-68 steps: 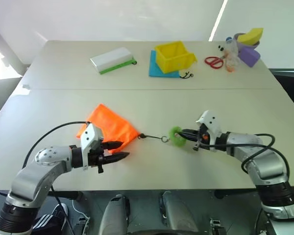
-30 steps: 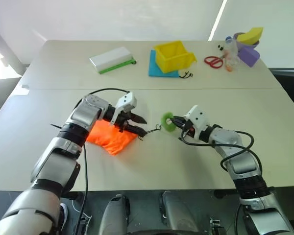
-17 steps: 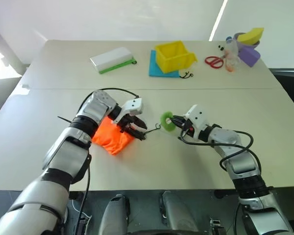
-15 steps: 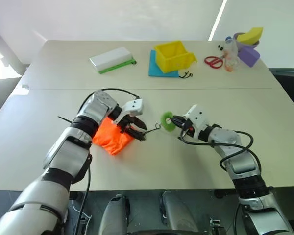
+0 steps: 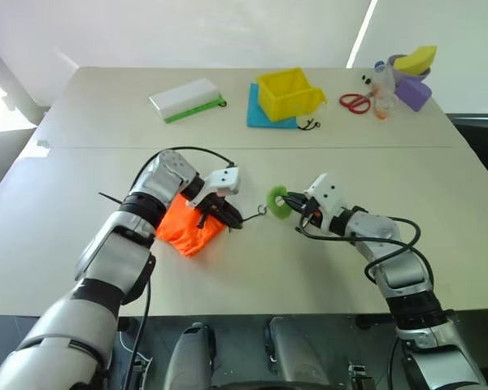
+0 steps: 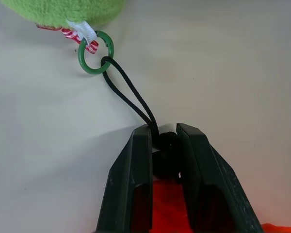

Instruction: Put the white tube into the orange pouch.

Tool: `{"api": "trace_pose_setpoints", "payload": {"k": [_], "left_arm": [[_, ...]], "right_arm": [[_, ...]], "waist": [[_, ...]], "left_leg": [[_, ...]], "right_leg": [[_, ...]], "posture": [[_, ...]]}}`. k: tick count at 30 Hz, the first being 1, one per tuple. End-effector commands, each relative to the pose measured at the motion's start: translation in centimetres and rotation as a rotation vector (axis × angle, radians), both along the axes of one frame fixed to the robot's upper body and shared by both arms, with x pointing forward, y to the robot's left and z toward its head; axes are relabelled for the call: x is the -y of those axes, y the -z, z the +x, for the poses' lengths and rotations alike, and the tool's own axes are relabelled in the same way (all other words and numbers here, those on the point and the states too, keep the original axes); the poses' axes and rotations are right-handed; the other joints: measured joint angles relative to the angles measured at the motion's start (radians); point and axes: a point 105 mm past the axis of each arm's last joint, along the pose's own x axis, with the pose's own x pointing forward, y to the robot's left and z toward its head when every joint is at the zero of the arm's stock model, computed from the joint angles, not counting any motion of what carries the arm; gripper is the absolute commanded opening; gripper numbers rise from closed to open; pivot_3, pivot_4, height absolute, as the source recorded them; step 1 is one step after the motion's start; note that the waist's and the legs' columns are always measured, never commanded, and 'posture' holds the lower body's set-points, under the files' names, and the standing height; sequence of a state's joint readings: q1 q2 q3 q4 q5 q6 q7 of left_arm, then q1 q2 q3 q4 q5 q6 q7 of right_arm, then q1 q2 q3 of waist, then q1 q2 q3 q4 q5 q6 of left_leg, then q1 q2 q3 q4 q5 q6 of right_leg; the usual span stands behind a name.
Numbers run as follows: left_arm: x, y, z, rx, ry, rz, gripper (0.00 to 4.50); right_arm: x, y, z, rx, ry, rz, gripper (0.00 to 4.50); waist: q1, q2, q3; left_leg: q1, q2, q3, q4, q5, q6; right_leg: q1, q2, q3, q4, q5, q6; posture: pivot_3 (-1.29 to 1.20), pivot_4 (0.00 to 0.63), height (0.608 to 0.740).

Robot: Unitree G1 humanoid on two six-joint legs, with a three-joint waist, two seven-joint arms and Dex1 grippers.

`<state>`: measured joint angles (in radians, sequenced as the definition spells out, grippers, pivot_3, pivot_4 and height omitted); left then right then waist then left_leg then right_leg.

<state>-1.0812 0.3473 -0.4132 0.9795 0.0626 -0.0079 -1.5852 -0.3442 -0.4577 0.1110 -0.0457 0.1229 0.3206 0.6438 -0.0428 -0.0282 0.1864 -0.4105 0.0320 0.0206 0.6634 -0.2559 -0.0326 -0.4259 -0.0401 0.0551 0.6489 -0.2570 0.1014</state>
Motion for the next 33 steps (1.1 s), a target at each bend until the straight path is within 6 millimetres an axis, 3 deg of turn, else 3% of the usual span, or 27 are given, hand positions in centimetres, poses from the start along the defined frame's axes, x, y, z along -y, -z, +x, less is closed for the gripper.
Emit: {"api": "trace_pose_setpoints", "payload": {"k": [1,4,5,6,9,19,24,30,33], "left_arm": [[0.0,-0.1,0.0,-0.001,-0.001,-0.011,0.45],[0.2,-0.1,-0.2,-0.052,-0.019,-0.027,0.45],[0.3,0.0,-0.2,-0.046,-0.023,-0.031,1.3],[0.3,0.1,-0.2,-0.04,-0.026,-0.031,1.59],[0.3,0.1,-0.2,-0.018,-0.011,-0.036,3.02],[-0.3,-0.4,0.2,0.03,-0.008,0.0,3.02],[-1.0,0.5,0.1,0.018,-0.007,0.053,3.02],[-0.8,0.9,-0.2,0.053,0.026,0.048,0.36],[-0.8,0.7,-0.2,0.049,0.03,0.046,0.36]], "right_arm": [[-0.5,-1.9,0.0,0.068,-0.02,0.011,0.0],[-0.4,-1.9,0.1,0.072,-0.018,0.008,0.0],[-0.4,-1.9,0.1,0.072,-0.02,0.008,0.0],[-0.4,-1.9,0.1,0.07,-0.022,0.008,0.0],[-0.5,-1.8,-0.1,0.064,-0.024,0.009,0.0],[-0.7,-1.9,-0.1,0.07,-0.03,0.008,0.0],[-0.8,-2.0,0.0,0.071,-0.033,0.007,0.0],[-0.8,-2.2,0.1,0.077,-0.035,0.009,0.0],[-0.8,-2.2,0.1,0.076,-0.037,0.008,0.0]], "waist": [[0.0,0.0,0.0],[0.0,0.0,0.0],[0.0,0.0,0.0],[0.001,0.0,0.0],[0.003,0.0,0.0],[0.003,0.0,0.0],[-0.001,0.0,0.0],[0.0,0.0,0.0],[0.0,0.0,0.0]], "left_leg": [[0.0,0.0,0.0,0.0,0.0,0.0],[0.0,0.0,0.0,0.0,0.0,0.0],[0.0,0.0,0.0,0.0,0.0,0.0],[0.0,0.0,0.0,0.0,0.0,0.0],[0.0,0.0,0.0,0.0,0.0,0.0],[0.0,0.0,0.0,0.002,0.0,0.0],[0.0,0.0,0.0,0.002,0.0,0.0],[0.001,0.0,-0.001,0.002,0.0,0.0],[0.001,0.0,-0.001,0.002,0.0,0.0]], "right_leg": [[0.0,0.0,0.0,0.0,0.0,0.0],[0.0,0.0,0.0,0.0,0.0,0.0],[0.0,0.0,0.0,0.0,0.0,0.0],[0.0,0.0,0.0,0.0,0.0,0.0],[0.0,0.0,0.0,0.001,0.0,0.0],[0.001,0.0,0.0,0.001,0.0,0.0],[0.001,0.0,0.0,0.001,0.0,0.0],[0.001,0.001,0.0,0.002,0.0,0.0],[0.001,0.001,0.0,0.001,0.0,0.0]], "posture": [[0.0,0.15,0.74],[0.0,0.15,0.74],[0.0,0.15,0.74],[0.0,0.15,0.74],[0.0,0.15,0.74],[0.0,0.15,0.74],[0.0,0.15,0.74],[0.0,0.15,0.74],[0.0,0.15,0.74]]}}
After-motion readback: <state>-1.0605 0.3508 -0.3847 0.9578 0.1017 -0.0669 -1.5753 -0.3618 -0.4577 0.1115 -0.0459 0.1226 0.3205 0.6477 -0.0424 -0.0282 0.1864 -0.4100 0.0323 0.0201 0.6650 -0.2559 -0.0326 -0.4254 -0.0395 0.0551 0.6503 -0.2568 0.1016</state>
